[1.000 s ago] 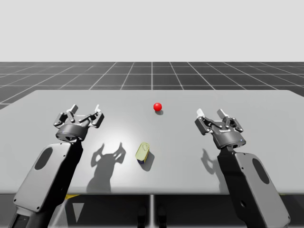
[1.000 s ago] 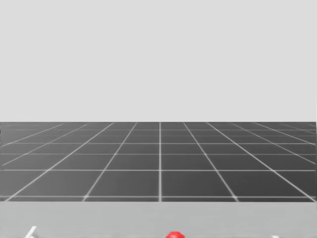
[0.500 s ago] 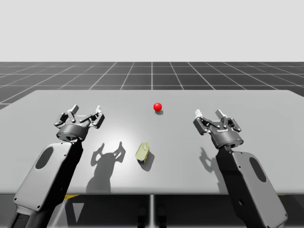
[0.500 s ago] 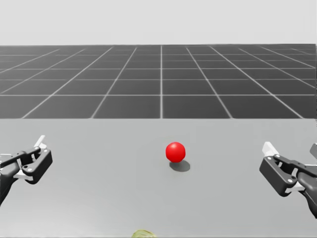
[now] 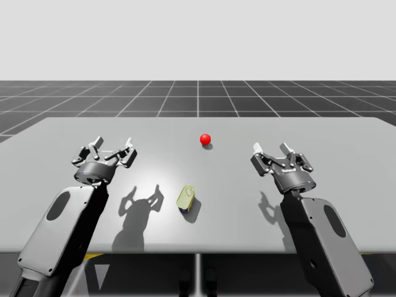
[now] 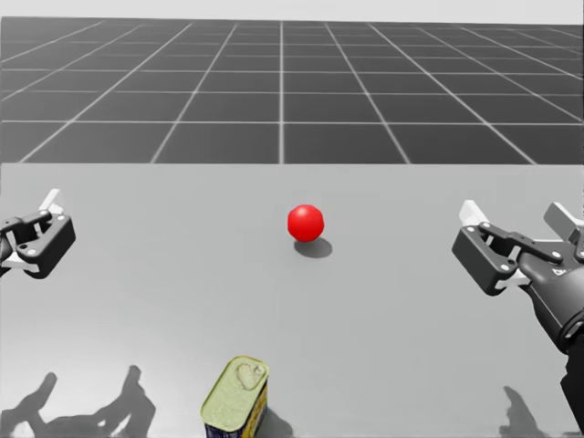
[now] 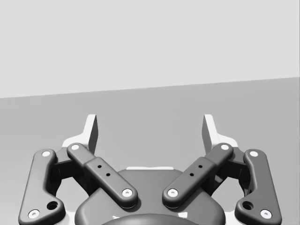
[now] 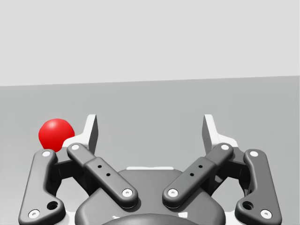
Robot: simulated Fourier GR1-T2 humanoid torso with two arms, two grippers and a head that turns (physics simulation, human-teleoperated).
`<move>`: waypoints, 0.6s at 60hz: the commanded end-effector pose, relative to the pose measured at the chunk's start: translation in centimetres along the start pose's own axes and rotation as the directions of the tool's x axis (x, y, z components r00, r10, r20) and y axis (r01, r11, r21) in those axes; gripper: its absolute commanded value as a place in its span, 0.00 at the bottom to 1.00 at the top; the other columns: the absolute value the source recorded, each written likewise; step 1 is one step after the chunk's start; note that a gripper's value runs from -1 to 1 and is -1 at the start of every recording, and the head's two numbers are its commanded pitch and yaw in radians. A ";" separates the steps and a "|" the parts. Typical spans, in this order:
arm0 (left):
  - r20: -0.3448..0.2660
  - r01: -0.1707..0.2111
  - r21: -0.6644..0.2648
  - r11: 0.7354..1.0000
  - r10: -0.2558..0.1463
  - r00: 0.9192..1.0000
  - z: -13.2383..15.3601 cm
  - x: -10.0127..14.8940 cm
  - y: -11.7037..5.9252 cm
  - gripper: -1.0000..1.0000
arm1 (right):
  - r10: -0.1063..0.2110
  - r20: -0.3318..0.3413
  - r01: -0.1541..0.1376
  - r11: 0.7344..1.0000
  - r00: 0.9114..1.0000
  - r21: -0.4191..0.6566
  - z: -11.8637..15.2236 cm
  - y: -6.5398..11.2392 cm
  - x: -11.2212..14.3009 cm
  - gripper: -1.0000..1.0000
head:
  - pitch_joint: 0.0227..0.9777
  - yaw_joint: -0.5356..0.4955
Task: Watch the red light. When it turns green, pick up the object.
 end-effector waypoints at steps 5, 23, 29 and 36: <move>-0.001 0.000 -0.003 1.000 0.000 1.000 0.0 0.0 -0.1 0.00 | 0.001 0.000 -0.001 1.000 1.000 0.000 0.0 0.0 0.0 0.00 | 0.58 0.49; -0.002 -0.001 -0.003 1.000 0.001 1.000 0.1 0.0 -0.3 0.00 | 0.008 0.001 -0.008 1.000 1.000 -0.001 -0.1 0.0 0.0 0.00 | 0.59 0.49; -0.002 -0.001 -0.005 1.000 0.001 1.000 0.1 0.0 -0.3 0.00 | 0.010 0.002 -0.010 1.000 1.000 -0.002 -0.1 0.0 0.0 0.00 | 0.59 0.49; -0.002 -0.003 -0.004 1.000 0.003 1.000 0.1 0.1 -0.3 0.00 | 0.012 0.002 -0.012 1.000 1.000 -0.004 -0.1 0.0 0.0 0.00 | 0.59 0.49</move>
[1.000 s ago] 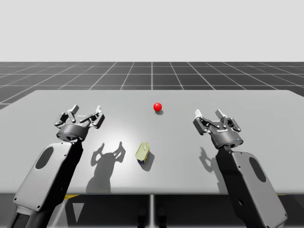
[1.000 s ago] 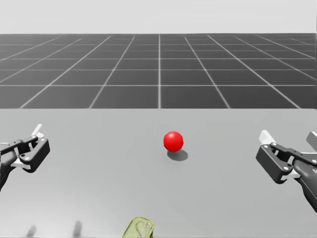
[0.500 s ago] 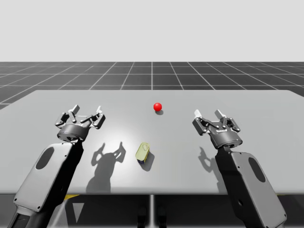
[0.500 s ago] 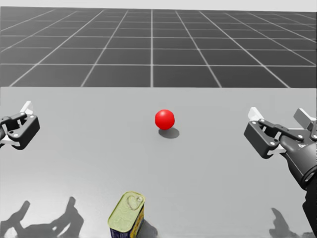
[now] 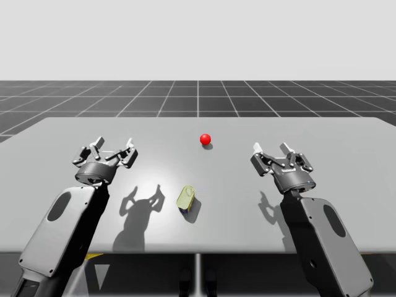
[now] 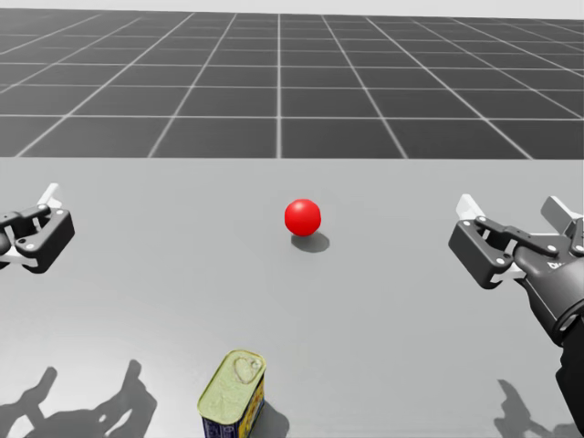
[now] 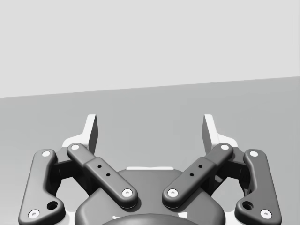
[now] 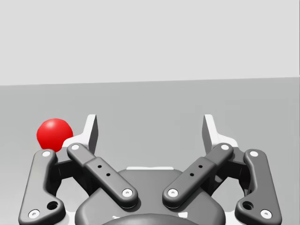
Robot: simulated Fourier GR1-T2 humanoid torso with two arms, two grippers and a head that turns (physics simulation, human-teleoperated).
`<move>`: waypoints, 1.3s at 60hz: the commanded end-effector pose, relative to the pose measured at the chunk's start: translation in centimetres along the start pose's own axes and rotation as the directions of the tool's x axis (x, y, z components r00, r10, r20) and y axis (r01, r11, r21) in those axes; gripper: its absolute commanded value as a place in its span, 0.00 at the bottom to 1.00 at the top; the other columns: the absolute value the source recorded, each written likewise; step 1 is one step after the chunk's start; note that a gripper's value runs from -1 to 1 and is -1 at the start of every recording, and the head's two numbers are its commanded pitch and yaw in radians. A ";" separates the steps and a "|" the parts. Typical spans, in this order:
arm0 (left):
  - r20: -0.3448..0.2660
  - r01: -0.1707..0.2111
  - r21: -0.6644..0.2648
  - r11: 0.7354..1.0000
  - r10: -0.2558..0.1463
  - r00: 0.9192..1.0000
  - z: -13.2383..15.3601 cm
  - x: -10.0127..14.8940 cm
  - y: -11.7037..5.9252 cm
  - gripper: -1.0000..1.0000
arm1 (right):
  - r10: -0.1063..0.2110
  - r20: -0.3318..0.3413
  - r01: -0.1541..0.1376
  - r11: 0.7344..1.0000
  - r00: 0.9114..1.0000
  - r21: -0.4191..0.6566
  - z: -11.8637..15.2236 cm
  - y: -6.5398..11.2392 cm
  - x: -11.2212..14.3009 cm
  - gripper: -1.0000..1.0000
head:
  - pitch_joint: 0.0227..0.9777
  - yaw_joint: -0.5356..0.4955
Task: Watch the red light. When it turns green, pick up the object.
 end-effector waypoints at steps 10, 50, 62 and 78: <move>-0.001 0.000 -0.002 1.000 0.000 1.000 0.0 0.0 0.0 0.00 | 0.005 0.001 -0.005 1.000 1.000 -0.001 0.0 0.0 0.0 0.00 | 0.59 0.49; 0.000 0.002 0.000 1.000 -0.002 1.000 0.0 0.0 0.0 0.00 | 0.019 0.003 -0.019 1.000 1.000 -0.001 0.0 0.0 -0.1 0.00 | 0.59 0.49; 0.001 0.003 0.001 1.000 -0.003 1.000 0.0 0.0 0.0 0.00 | 0.021 0.004 -0.021 1.000 1.000 -0.002 0.0 0.0 -0.1 0.00 | 0.59 0.49; 0.001 0.003 0.001 1.000 -0.003 1.000 0.0 0.1 0.0 0.00 | 0.025 0.006 -0.025 1.000 1.000 -0.003 0.0 0.0 0.0 0.00 | 0.59 0.49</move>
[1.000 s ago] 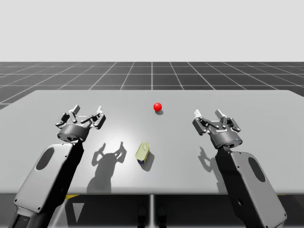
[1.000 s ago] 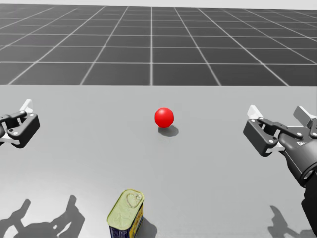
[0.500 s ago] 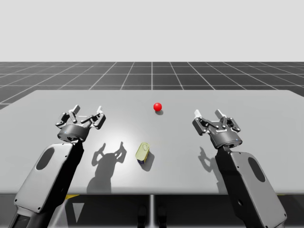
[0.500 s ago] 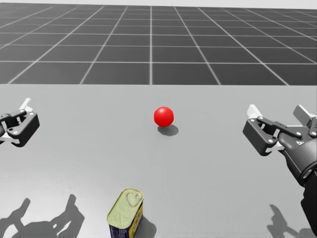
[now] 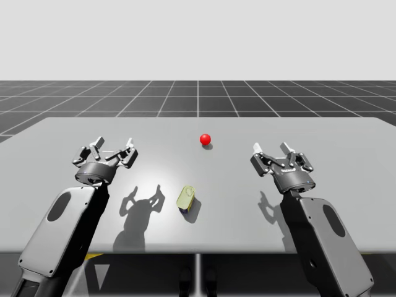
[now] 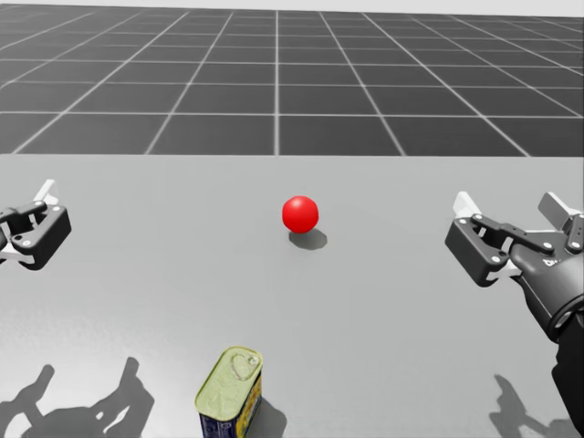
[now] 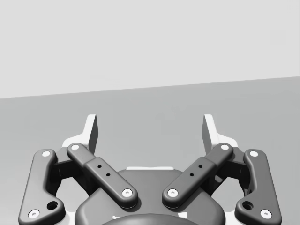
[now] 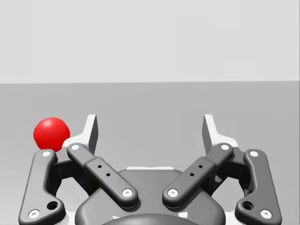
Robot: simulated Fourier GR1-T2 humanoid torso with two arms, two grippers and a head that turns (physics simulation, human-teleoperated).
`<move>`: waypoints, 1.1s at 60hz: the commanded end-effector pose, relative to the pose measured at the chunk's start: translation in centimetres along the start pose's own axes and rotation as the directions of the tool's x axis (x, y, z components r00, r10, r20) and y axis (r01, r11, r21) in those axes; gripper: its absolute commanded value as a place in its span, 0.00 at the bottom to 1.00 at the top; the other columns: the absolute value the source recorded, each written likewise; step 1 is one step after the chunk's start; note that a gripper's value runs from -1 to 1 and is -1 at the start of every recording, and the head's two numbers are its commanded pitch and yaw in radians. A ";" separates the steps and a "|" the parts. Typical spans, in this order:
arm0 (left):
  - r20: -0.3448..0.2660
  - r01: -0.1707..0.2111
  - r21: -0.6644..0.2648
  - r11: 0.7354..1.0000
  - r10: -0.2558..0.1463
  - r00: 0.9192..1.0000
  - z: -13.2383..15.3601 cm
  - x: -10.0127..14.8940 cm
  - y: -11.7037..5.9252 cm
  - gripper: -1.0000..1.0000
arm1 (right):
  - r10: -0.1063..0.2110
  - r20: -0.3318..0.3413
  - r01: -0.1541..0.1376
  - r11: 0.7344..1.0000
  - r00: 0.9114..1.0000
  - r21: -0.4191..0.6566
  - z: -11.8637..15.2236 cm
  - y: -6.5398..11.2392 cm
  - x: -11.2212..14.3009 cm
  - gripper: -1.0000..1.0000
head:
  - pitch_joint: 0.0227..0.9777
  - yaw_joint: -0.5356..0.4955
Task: Watch the red light. When it turns green, pick up the object.
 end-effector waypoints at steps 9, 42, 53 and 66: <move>0.000 0.001 -0.002 1.000 -0.001 1.000 0.0 0.0 0.0 0.00 | 0.005 0.003 -0.005 1.000 1.000 -0.001 0.0 0.0 0.0 0.00 | 0.59 0.49; 0.000 0.000 0.000 1.000 0.000 1.000 0.0 0.0 0.1 0.00 | 0.011 0.006 -0.011 1.000 1.000 0.002 0.1 0.1 0.0 0.00 | 0.60 0.49; 0.000 -0.004 0.001 1.000 0.004 1.000 0.0 0.0 0.1 0.00 | 0.016 0.008 -0.016 1.000 1.000 0.002 0.1 0.1 0.0 0.00 | 0.59 0.49; -0.001 -0.005 0.000 1.000 0.005 1.000 0.0 0.0 0.1 0.00 | 0.030 0.012 -0.030 1.000 0.999 0.005 0.1 0.2 0.0 0.00 | 0.60 0.49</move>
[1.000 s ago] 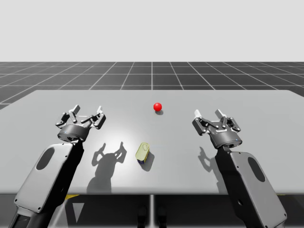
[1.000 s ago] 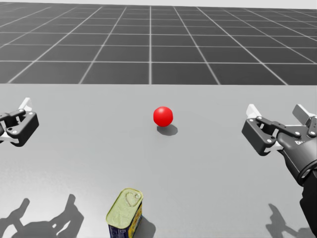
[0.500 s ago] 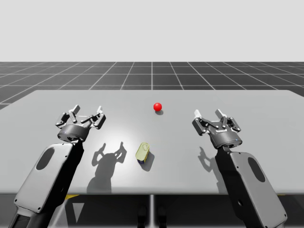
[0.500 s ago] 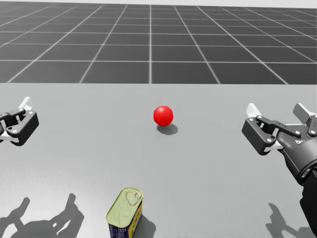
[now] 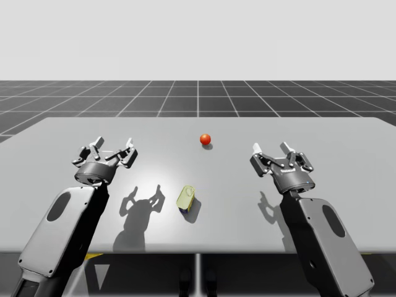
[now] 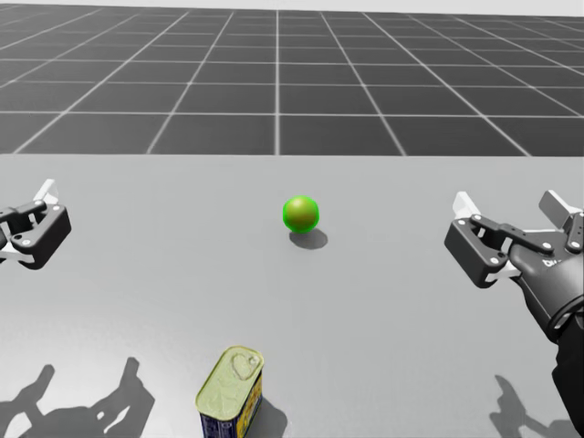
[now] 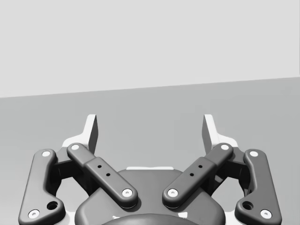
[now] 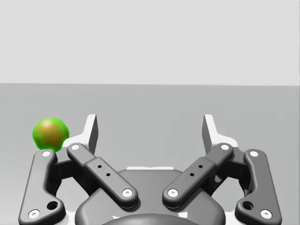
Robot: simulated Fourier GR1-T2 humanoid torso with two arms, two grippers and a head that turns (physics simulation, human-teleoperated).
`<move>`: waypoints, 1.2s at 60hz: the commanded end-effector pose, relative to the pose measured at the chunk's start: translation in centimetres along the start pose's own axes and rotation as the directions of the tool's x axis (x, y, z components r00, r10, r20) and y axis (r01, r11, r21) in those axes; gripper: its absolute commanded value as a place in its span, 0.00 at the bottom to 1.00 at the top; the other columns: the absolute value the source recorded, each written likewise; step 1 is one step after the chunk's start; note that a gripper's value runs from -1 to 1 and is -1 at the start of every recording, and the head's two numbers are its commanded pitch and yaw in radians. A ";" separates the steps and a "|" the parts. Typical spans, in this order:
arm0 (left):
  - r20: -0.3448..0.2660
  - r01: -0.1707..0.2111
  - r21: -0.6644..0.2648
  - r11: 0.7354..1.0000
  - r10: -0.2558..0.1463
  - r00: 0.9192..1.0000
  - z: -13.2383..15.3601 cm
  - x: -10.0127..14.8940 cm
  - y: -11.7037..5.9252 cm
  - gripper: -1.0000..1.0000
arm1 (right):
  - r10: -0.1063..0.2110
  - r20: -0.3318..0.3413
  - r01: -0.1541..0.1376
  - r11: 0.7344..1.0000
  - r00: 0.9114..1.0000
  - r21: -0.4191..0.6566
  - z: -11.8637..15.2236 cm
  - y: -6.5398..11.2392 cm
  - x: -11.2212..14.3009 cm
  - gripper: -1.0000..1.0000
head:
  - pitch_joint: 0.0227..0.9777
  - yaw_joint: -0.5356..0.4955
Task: Watch the red light. When it turns green, pick up the object.
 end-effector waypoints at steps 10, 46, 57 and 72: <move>-0.001 -0.002 -0.002 1.000 0.002 1.000 -0.1 0.0 0.0 0.00 | 0.011 0.001 -0.011 1.000 1.000 0.004 0.0 0.2 -0.1 0.00 | 0.68 0.51; -0.039 -0.071 -0.158 0.985 0.065 0.997 1.8 1.3 -1.8 0.00 | 0.021 -0.006 -0.020 1.000 1.000 0.011 0.0 0.4 -0.1 0.00 | 0.89 0.61; -0.035 -0.099 -0.285 0.953 0.093 0.995 6.4 3.5 -3.4 0.00 | 0.022 -0.004 -0.022 1.000 1.000 0.011 0.1 0.4 -0.1 0.00 | 0.90 0.62; -0.068 -0.109 -0.370 0.923 0.090 0.994 13.2 3.2 -5.2 0.00 | 0.020 -0.001 -0.020 1.000 1.000 0.006 0.1 0.3 0.0 0.00 | 0.90 0.62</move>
